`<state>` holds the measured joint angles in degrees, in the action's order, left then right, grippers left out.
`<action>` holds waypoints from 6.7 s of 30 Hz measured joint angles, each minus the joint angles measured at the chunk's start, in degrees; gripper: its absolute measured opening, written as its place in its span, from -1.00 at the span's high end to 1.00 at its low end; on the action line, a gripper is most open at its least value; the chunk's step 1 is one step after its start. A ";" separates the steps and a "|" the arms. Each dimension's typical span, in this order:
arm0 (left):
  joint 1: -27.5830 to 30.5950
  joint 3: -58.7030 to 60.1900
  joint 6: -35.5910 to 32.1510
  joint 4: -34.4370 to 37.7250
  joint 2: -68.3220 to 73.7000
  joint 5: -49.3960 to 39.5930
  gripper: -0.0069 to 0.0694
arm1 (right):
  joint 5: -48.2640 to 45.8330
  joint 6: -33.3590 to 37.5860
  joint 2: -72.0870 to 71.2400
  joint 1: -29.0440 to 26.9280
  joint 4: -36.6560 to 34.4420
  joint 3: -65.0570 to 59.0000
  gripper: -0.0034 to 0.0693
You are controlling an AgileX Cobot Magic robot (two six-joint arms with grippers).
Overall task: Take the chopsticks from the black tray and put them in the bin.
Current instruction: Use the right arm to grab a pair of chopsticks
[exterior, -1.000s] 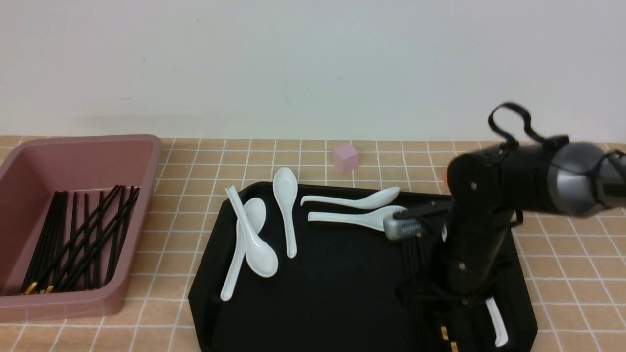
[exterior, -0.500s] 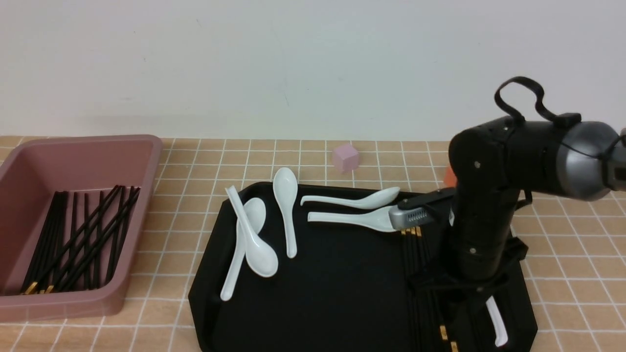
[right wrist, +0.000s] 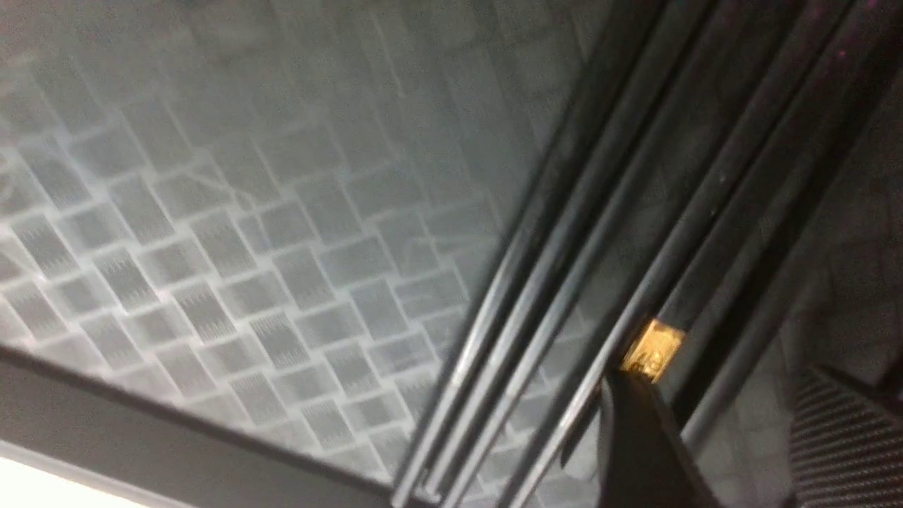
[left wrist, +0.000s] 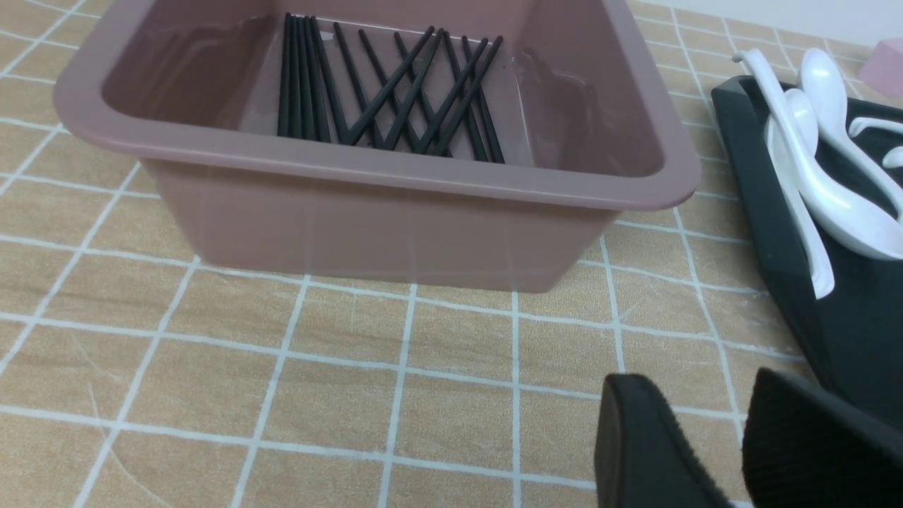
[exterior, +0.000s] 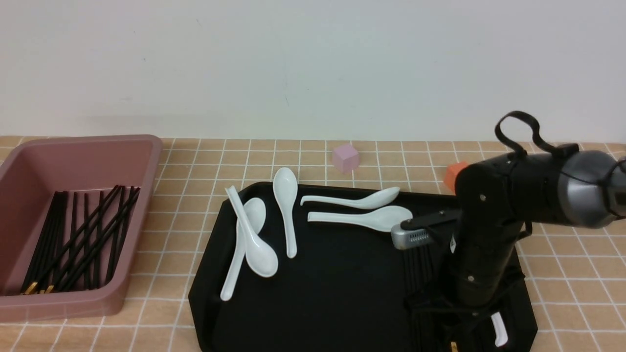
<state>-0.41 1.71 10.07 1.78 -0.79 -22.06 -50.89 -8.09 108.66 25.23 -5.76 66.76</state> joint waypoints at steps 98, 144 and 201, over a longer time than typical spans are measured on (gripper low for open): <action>0.00 0.00 0.00 0.00 0.00 0.00 0.19 | -3.47 -2.48 2.45 0.00 0.06 2.71 -0.21; 0.00 0.00 0.00 0.00 0.00 0.00 0.19 | -12.26 -1.57 4.95 -0.06 0.42 10.90 0.27; 0.00 0.00 0.00 0.00 0.00 0.00 0.19 | -6.22 -1.38 6.23 -0.01 3.38 8.97 0.53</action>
<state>-0.41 1.71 10.07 1.78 -0.79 -22.06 -57.11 -9.47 114.89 25.22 -2.37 75.73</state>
